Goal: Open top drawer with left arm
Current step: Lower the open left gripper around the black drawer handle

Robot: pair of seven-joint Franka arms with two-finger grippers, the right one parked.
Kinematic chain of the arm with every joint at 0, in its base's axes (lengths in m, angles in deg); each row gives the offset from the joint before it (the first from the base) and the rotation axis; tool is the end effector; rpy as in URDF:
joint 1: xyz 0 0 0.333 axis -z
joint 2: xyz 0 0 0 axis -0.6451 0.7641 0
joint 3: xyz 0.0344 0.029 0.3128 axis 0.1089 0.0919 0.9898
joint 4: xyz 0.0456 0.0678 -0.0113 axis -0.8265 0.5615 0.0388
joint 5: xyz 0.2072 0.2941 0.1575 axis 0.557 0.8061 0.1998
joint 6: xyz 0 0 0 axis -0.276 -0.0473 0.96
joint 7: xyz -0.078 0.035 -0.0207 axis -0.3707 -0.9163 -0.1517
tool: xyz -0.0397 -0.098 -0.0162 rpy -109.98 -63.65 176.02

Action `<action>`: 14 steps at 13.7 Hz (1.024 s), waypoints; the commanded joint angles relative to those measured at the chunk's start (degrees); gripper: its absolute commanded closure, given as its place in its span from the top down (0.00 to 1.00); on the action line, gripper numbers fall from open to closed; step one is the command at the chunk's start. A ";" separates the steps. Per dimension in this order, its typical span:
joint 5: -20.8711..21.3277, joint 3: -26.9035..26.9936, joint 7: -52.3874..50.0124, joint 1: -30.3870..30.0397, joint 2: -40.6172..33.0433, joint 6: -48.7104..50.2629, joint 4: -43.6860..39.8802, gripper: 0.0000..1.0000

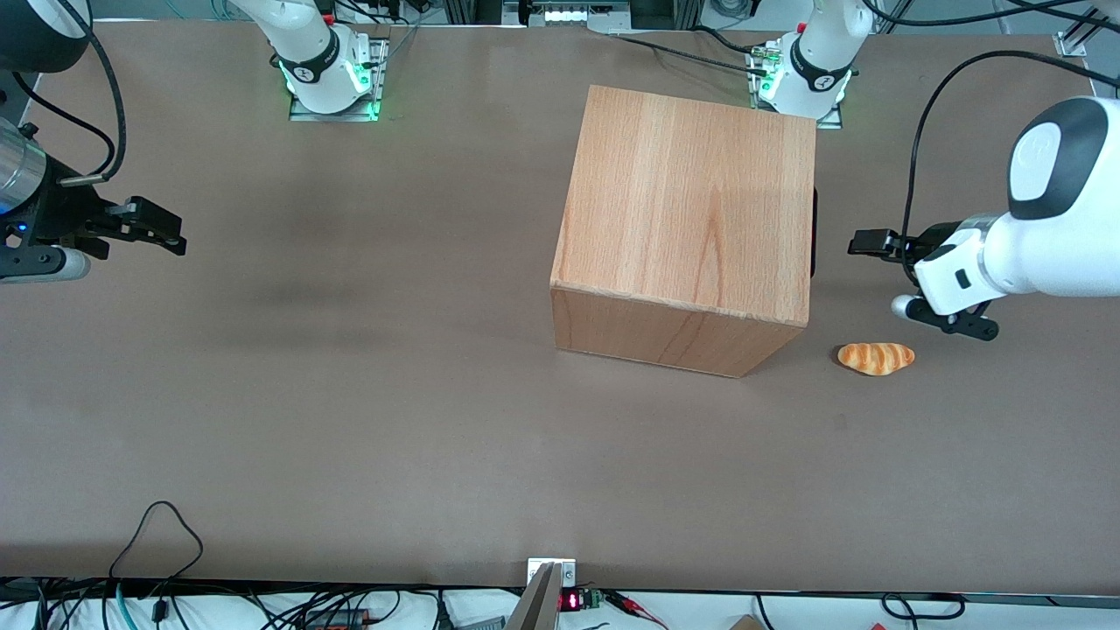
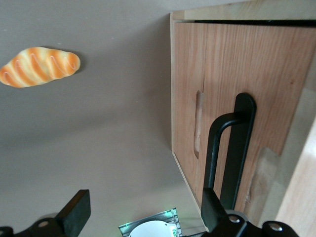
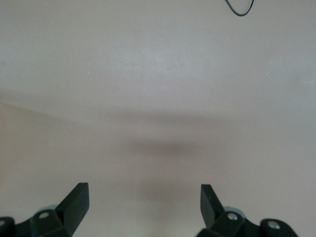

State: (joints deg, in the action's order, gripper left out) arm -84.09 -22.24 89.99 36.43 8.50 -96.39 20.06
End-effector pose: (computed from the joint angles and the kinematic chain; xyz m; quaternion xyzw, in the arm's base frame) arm 0.5976 -0.0379 0.4457 0.9689 -0.1124 -0.1968 0.0996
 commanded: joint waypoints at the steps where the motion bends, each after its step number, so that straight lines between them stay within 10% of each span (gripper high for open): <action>1: -2.72 0.04 3.67 -1.26 1.06 0.25 1.37 1.00; 14: -5.98 -0.66 4.65 -0.74 2.38 3.59 2.52 1.00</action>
State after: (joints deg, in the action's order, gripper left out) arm -88.82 -22.77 93.48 35.90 11.21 -93.45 22.44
